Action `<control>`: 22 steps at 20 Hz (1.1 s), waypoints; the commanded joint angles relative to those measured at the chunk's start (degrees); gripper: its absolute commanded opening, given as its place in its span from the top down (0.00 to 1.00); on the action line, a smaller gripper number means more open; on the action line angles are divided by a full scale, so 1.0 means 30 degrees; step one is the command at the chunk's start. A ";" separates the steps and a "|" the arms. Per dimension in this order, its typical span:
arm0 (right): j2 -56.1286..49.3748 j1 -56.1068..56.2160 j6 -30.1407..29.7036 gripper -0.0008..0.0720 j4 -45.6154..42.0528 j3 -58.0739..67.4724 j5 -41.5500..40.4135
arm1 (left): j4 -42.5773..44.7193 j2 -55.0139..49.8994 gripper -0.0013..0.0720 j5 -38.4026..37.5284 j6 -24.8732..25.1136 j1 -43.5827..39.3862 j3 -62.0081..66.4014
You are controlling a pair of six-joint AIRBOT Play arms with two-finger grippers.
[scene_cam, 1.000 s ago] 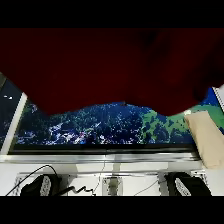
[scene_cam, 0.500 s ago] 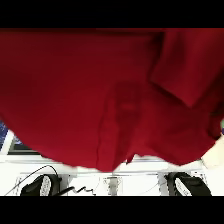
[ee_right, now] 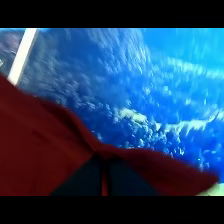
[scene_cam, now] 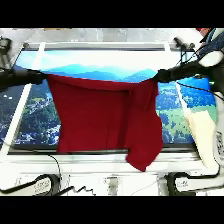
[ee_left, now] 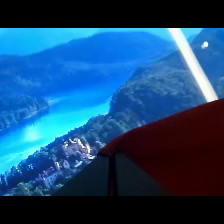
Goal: Fold the clothes and pants, and hang the long-sleeved shirts on hangers.
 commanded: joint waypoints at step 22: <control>-0.3315 -0.0736 0.1413 0.31 -0.5027 -0.0663 0.4860 | 0.7104 -0.4087 0.45 -0.4517 -0.5136 -0.1348 0.0102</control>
